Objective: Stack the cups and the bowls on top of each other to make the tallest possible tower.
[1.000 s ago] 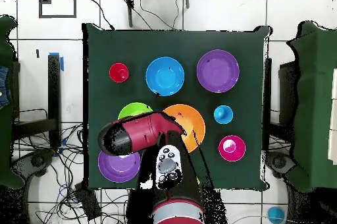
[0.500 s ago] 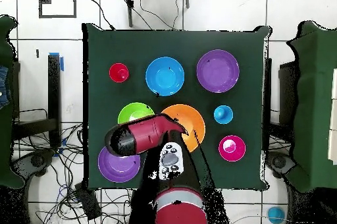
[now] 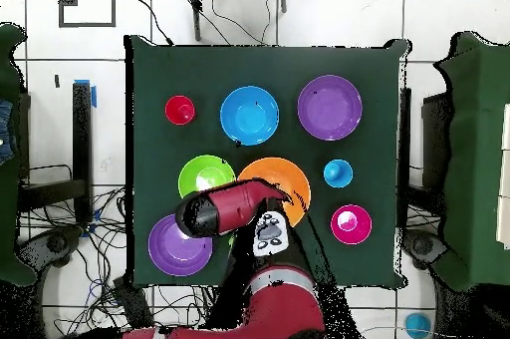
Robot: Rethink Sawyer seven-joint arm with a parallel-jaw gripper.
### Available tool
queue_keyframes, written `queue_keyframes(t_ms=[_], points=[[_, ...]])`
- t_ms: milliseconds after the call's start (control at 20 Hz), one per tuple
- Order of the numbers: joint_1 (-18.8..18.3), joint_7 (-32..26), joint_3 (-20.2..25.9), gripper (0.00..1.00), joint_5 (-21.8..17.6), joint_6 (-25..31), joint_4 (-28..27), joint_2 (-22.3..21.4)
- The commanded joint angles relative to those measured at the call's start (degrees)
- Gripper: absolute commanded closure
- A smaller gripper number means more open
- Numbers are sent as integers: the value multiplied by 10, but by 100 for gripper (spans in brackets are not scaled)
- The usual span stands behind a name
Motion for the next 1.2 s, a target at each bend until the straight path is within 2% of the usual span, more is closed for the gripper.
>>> queue_keyframes(t_ms=[50,450,750,1000,1200], points=[[-30,6,23,0,-41,-27,-48,52],[-81,-30,53,0,-67,-49,-80,104],[-119,-48,84,0,-87,-49,-84,115],[-129,-46,95,0,-104,-50,-81,116],[-131,-30,95,0,-101,-37,-82,116]])
